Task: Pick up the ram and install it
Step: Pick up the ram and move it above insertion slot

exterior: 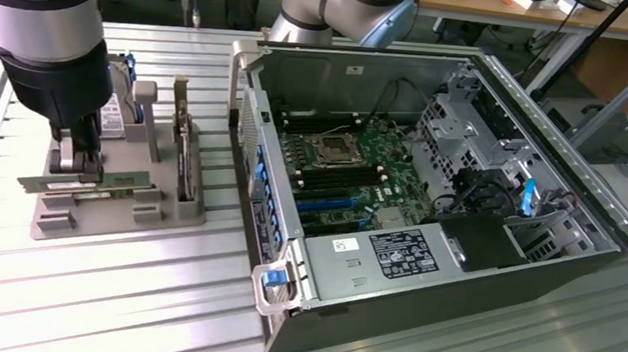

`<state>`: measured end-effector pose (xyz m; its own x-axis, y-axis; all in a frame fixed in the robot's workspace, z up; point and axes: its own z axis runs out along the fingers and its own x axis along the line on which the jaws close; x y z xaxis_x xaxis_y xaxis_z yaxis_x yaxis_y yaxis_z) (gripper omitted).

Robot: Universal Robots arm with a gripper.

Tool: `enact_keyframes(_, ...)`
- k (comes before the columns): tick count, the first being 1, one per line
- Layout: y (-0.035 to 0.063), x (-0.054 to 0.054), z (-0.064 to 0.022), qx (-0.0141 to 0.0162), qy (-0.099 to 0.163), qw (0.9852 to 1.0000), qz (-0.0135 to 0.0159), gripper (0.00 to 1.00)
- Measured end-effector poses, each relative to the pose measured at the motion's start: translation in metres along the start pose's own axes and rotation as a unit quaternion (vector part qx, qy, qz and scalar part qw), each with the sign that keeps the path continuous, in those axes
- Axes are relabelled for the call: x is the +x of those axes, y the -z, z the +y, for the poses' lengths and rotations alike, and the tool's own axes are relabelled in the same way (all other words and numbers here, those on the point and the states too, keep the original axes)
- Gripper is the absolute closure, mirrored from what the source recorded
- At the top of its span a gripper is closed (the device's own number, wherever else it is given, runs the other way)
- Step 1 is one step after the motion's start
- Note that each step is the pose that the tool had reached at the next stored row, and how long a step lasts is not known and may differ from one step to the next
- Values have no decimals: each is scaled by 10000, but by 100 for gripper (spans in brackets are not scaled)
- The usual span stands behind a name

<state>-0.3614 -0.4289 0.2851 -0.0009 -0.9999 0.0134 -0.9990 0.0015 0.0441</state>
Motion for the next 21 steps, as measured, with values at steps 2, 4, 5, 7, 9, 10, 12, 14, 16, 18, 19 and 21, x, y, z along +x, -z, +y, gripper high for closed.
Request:
enact_keyframes(2,72,1,3,0,0,10000,0,88)
enact_keyframes(4,132,2,6,0,0,10000,0,88)
enact_keyframes(5,158,2,7,0,0,10000,0,88)
enact_keyframes(7,181,2,8,0,0,10000,0,88)
enact_keyframes(9,233,3,10,0,0,10000,0,88)
enact_keyframes(10,262,3,12,0,0,10000,0,88)
enact_keyframes(12,293,4,13,0,0,10000,0,88)
enact_keyframes(14,357,5,16,1,0,10000,0,88)
enact_keyframes(16,424,6,19,0,0,10000,0,88)
enact_keyframes(18,483,6,21,0,0,10000,0,88)
enact_keyframes(19,512,7,23,0,0,10000,0,88)
enact_keyframes(21,541,7,24,0,0,10000,0,88)
